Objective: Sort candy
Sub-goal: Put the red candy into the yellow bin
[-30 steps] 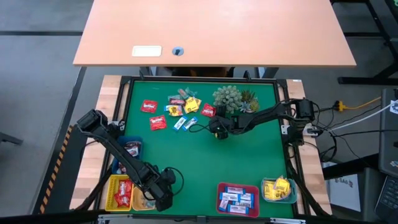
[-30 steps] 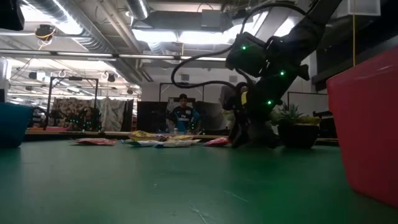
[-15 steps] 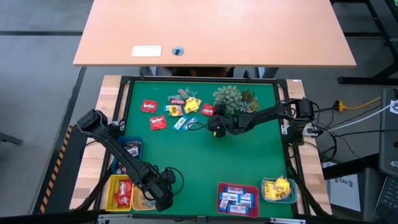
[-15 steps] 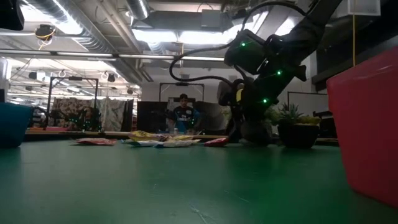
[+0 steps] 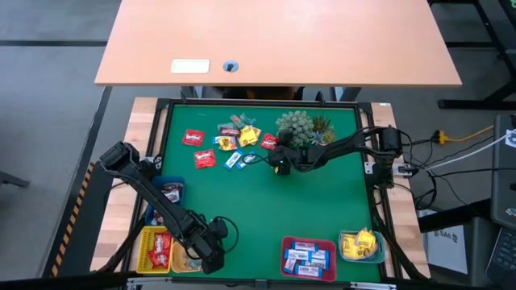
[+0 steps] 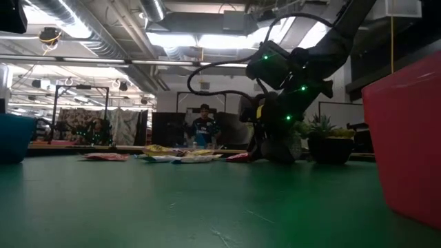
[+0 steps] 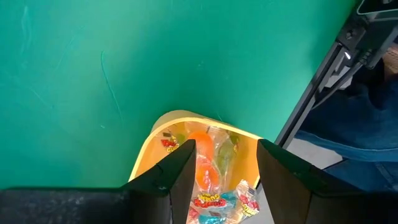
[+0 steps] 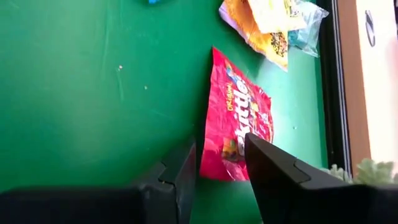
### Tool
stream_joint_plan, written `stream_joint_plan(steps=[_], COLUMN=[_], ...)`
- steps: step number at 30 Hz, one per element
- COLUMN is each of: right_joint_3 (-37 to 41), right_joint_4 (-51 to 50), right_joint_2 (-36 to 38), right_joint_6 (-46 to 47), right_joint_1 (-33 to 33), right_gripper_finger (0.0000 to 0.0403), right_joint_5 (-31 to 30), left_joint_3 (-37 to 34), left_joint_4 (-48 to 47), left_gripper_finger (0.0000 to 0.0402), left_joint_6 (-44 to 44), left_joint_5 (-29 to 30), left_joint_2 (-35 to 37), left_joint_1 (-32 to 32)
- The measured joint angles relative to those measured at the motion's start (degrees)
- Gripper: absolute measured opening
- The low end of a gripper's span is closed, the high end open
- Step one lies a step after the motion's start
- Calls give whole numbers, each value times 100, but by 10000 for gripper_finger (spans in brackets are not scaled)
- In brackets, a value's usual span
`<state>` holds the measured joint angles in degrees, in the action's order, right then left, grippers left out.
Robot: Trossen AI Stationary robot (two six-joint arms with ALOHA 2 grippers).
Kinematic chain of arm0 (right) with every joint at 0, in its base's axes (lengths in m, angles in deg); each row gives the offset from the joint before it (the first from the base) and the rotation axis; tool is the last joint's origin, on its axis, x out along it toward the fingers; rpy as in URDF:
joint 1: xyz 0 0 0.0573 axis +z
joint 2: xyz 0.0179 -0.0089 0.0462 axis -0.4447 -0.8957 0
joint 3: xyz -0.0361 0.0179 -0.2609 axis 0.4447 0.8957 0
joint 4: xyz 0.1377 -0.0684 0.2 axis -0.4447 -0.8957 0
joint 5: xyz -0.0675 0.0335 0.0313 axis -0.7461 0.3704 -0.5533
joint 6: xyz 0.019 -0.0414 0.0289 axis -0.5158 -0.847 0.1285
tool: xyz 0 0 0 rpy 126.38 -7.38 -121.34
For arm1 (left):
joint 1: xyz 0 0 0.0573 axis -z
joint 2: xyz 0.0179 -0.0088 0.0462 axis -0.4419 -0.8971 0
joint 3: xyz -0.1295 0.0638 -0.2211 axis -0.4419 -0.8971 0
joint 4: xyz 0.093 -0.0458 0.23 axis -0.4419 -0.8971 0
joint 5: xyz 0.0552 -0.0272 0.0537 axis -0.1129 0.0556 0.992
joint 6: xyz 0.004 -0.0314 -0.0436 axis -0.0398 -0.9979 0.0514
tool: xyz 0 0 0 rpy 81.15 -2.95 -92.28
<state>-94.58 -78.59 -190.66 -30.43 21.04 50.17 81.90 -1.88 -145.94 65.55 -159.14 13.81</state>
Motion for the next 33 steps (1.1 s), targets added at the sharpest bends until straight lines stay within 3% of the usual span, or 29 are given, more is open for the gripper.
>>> stream_joint_plan(steps=[7, 16, 27, 33], right_joint_3=[4, 7, 26, -215], right_joint_4=[-13, -2, -56, -510], right_joint_2=[-8, -17, 90, 235], right_joint_6=[70, 80, 58, 45], right_joint_1=[-168, -297, -189, 252], right_gripper_finger=[117, 7, 6, 3], right_joint_5=[240, 521, 614, 659], left_joint_3=[0, 0, 0, 0], left_joint_4=[35, 68, 130, 346], left_gripper_finger=[156, 156, 156, 156], left_joint_6=[-2, -6, -3, -2], left_joint_5=[15, 26, 189, 467], left_joint_2=[0, 0, 0, 0], left_joint_1=[0, 0, 0, -2])
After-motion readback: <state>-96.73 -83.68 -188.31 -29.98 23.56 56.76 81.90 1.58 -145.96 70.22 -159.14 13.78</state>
